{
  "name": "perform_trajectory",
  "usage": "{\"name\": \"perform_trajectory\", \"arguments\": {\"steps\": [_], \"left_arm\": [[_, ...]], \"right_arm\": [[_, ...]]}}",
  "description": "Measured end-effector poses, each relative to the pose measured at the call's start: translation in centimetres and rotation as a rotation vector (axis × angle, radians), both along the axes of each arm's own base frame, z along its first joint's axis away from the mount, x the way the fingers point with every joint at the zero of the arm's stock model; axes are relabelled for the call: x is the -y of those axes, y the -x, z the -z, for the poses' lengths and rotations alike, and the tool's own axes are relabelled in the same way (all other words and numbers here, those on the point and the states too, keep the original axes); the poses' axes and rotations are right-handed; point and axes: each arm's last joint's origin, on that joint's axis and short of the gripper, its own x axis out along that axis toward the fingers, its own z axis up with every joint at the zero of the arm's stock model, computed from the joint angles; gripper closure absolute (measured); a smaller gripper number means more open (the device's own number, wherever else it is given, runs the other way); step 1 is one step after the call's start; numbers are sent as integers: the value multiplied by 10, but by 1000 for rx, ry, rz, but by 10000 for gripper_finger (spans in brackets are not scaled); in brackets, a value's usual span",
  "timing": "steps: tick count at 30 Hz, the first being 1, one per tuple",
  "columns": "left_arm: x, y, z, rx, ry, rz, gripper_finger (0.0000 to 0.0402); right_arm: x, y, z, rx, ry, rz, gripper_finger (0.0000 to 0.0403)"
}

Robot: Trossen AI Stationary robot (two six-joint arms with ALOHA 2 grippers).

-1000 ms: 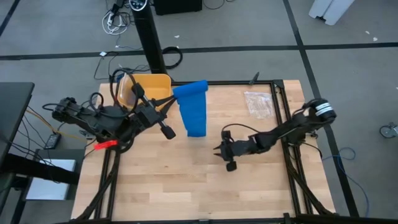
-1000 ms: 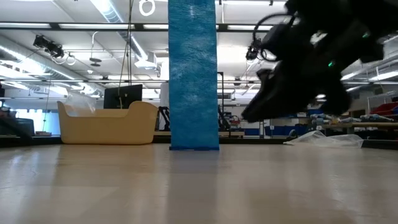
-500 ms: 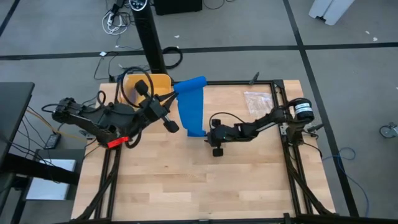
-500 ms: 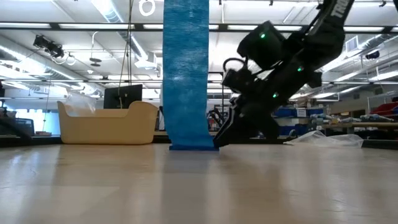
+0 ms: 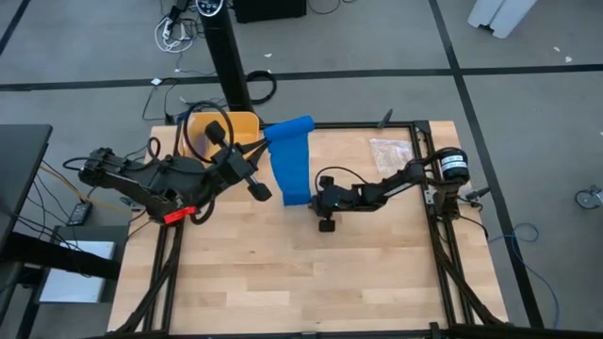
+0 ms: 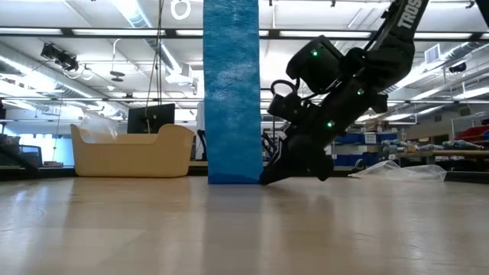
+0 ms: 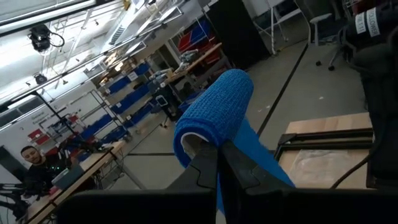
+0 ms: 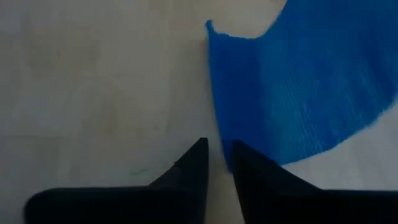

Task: Roll bandage
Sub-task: Roll the blue bandage

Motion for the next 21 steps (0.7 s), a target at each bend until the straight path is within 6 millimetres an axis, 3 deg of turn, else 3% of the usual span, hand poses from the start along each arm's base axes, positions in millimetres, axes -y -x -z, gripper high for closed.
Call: {"name": "perform_trajectory", "arguments": {"steps": [5, 9, 15, 21], "left_arm": [[0, 0, 0, 0, 0, 1, 398], [0, 0, 0, -1, 0, 0, 398], [-4, -1, 0, -2, -1, -12, 398], [-7, -2, 2, -15, 4, -24, 398]], "right_arm": [[7, 1, 1, -8, -30, -28, 394], [-3, 1, 1, -31, -39, -74, 397], [-46, 10, -11, -62, -68, -214, 401], [-96, 27, -53, 42, -22, -293, 401]]}}
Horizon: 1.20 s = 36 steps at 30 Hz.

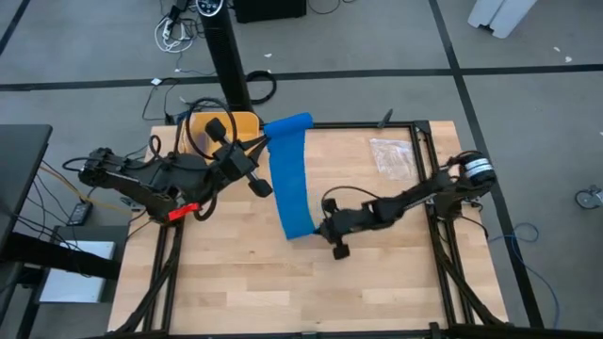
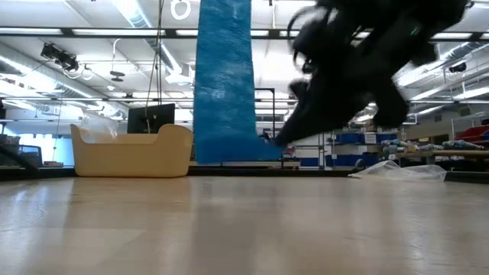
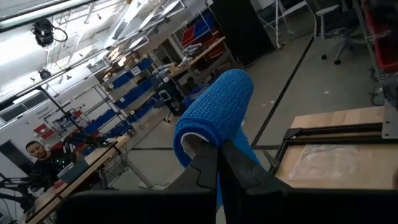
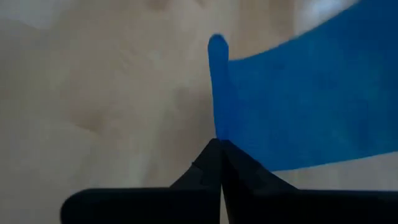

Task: Roll bandage
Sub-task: Roll the blue bandage

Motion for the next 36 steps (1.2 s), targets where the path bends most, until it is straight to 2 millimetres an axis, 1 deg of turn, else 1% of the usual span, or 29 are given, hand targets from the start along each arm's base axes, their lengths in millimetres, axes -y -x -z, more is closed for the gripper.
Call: {"name": "perform_trajectory", "arguments": {"steps": [3, 6, 10, 12, 16, 20, 24, 30, 36], "left_arm": [[-1, -1, 3, -11, -2, -4, 398], [0, -4, 13, -29, -1, -6, 398], [1, -10, 35, -74, 2, -7, 398], [2, -12, 48, -95, -1, -7, 398], [4, -17, 76, -124, -9, -11, 398], [5, -20, 99, -135, -12, -11, 398], [5, -20, 120, -148, -16, -11, 398], [9, -18, 147, -148, -17, 15, 398], [14, -13, 174, -171, -3, 45, 398]], "right_arm": [[-23, 14, -27, 81, 19, -28, 402], [-41, 26, -57, 157, 56, -9, 402], [-61, 39, -100, 255, 120, 15, 402], [-69, 42, -120, 307, 150, 31, 402], [-79, 47, -155, 388, 217, 73, 403], [-84, 49, -185, 450, 299, 119, 403], [-84, 51, -213, 496, 378, 188, 403], [-78, 54, -257, 555, 452, 297, 403], [-66, 58, -304, 664, 475, 369, 403]]}}
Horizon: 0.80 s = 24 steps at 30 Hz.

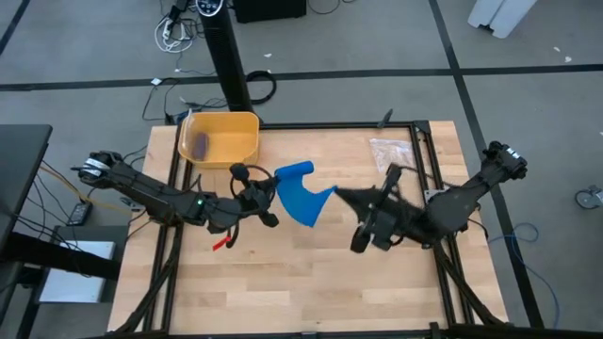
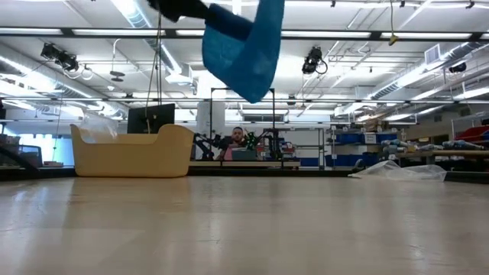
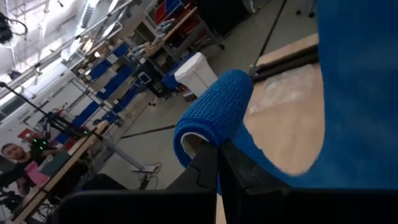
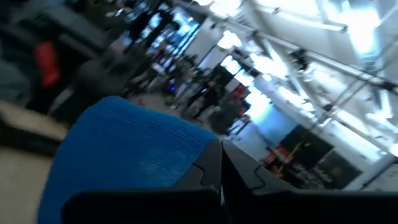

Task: Roll bandage
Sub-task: Roll the blue bandage

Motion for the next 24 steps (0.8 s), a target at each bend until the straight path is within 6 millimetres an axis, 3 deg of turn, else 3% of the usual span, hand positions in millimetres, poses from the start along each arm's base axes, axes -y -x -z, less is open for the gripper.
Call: {"name": "perform_trajectory", "arguments": {"steps": [10, 24], "left_arm": [[0, 10, 47, -33, 54, -3, 398], [21, -19, 102, -118, 73, 79, 398]], "right_arm": [[27, 8, -50, 196, -2, 79, 403], [76, 0, -70, 358, -25, 218, 403]]}}
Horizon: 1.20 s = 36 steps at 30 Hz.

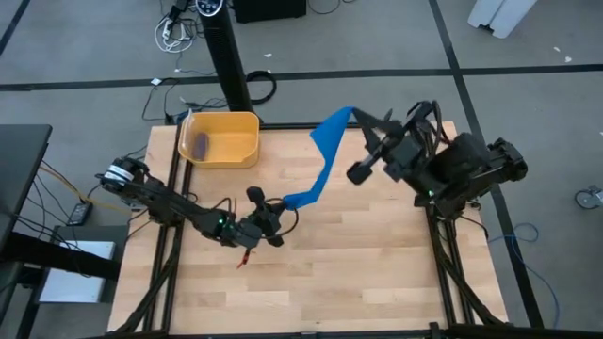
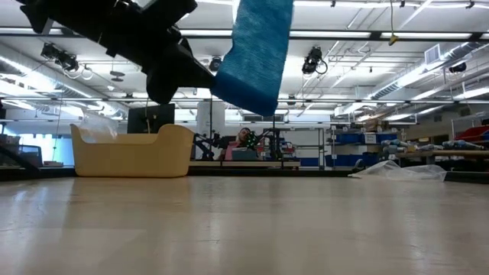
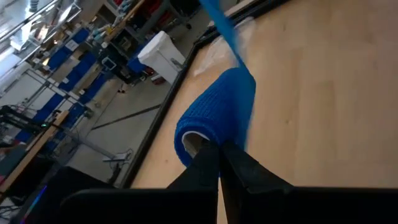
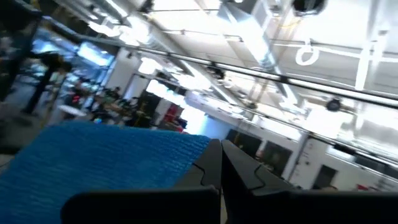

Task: Roll bandage
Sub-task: Roll the blue bandage

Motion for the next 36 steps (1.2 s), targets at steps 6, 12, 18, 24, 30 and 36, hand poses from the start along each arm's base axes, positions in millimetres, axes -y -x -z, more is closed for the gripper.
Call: {"name": "perform_trajectory", "arguments": {"steps": [6, 12, 18, 24, 30, 36], "left_arm": [[14, 1, -1, 44, 35, 56, 398], [28, 4, -7, 109, 68, 103, 398], [44, 8, -16, 210, 121, 158, 398], [60, 7, -33, 283, 161, 201, 398], [74, 3, -58, 330, 160, 237, 398], [81, -8, -94, 422, 197, 243, 398]], "right_arm": [[23, -4, -2, 27, -3, 81, 403], [47, -10, -1, 46, -2, 140, 403], [74, -19, 8, -36, -7, 228, 389], [92, -26, 18, -91, -66, 253, 348], [94, -28, 23, -101, -110, 253, 280], [83, -21, 26, -242, -87, 313, 264]]}}
